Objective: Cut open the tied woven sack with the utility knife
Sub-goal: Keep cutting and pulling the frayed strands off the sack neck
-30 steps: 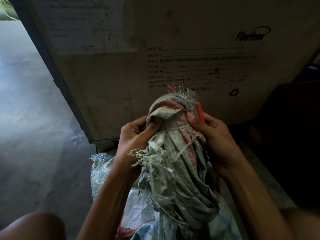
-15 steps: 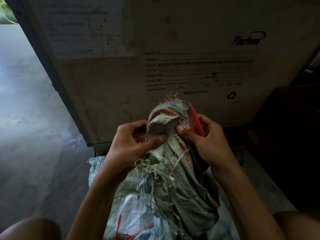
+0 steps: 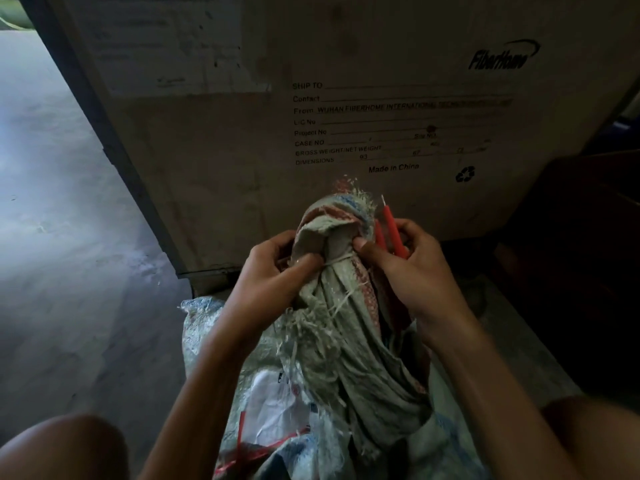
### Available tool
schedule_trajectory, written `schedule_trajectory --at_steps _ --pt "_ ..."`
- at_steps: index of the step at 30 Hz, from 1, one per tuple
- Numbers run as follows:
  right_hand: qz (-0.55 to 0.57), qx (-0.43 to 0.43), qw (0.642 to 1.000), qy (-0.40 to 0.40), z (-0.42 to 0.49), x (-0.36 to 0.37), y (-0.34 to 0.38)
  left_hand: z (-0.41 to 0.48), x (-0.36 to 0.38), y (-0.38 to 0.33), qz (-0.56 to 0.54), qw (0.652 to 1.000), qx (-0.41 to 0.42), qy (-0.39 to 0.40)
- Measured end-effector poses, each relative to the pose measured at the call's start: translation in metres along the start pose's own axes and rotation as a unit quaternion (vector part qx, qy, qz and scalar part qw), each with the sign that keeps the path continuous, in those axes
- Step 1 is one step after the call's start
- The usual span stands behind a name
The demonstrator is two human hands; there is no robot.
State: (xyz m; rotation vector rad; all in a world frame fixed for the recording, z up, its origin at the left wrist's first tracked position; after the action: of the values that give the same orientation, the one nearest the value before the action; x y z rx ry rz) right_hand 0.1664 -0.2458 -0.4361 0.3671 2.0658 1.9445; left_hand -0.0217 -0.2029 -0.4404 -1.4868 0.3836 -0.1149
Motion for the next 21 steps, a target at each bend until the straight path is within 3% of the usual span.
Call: schedule_trajectory --at_steps 3,9,13,16,21 --pt "0.025 -0.008 0.999 -0.020 0.001 -0.002 0.004 0.002 0.000 -0.002 -0.005 1.000 0.009 -0.021" --pt "-0.013 -0.075 0.996 0.041 -0.011 0.005 0.022 -0.003 -0.006 -0.024 0.022 0.985 0.108 -0.136" --pt "-0.046 -0.082 0.993 0.070 -0.015 0.014 0.023 -0.003 -0.016 -0.026 0.109 0.969 0.108 -0.196" --pt "-0.041 -0.078 0.991 0.105 -0.015 0.018 0.022 0.000 -0.025 -0.027 0.126 0.969 0.114 -0.181" --pt "-0.001 -0.078 0.991 0.107 -0.015 0.024 0.019 0.001 -0.027 -0.025 -0.015 0.989 0.104 -0.102"
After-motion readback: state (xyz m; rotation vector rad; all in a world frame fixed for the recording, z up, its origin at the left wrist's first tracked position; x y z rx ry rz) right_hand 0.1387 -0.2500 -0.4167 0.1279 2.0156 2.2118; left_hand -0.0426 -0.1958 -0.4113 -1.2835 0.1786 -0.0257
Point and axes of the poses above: each hand's wrist, its own z-axis towards the middle knuckle, its own x-axis out of the palm, y = z × x, the point moved 7 cm from there along z, towards the middle knuckle, and after that the axes turned 3 degrees about z, right-handed, at the moved point
